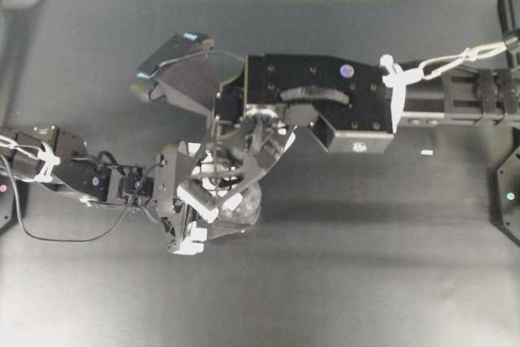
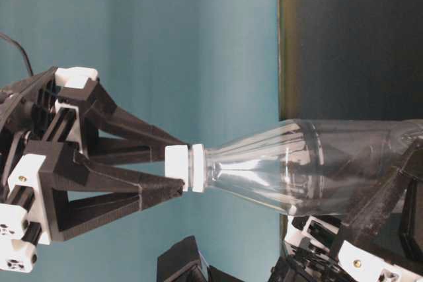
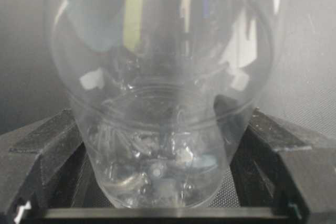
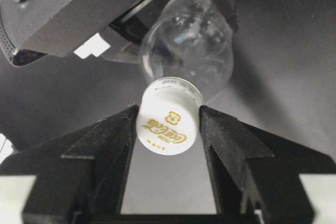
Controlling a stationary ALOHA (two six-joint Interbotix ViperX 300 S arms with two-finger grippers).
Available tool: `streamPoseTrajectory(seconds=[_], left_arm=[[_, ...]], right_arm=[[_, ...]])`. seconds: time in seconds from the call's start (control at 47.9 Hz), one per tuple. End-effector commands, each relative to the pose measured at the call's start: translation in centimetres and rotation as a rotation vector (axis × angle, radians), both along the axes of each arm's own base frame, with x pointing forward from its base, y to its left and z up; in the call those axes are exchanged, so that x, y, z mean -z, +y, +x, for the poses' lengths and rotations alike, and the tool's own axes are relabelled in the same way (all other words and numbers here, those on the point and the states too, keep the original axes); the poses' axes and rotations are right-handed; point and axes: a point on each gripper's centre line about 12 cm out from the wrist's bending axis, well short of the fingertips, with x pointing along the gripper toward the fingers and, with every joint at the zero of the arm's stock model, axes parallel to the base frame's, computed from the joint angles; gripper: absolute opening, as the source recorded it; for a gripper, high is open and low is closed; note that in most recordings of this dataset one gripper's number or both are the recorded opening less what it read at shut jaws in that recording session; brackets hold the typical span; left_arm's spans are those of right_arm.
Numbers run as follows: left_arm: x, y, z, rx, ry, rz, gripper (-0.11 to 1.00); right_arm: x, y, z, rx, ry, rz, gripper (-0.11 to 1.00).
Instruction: Open the bottle cap by holding the bottle with the left arm and twisting the cap with the right arm.
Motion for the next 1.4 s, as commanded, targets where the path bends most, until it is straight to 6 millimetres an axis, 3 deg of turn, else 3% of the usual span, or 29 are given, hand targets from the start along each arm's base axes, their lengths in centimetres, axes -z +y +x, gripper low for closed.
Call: streamPoseTrajectory(seconds=[0.0,0.313,1.064,1.377], left_arm=[[0.3,-0.4,-0.2,0.013,0.015,0.001,0.82],[0.3,-0.5,-0.2,0.014,0.015,0.001,0.82],[0.4,-0.4,-0.2,0.013,0.032,0.004,0.82],[0.4,-0.4,-0.2,0.013,0.034,0.005,0.82]], right_arm=[[-0.2,0.2,0.0,-0.028,-0.006,0.0,0.38],[-0.2,-0.1,-0.1,-0.223,-0.01,-0.036,0.38],[-0.2,1.0,-0.1,-1.105,-0.12,-0.207,0.38],[-0.3,1.2,-0.1,-1.168,-0.135,-0.222,0.38]])
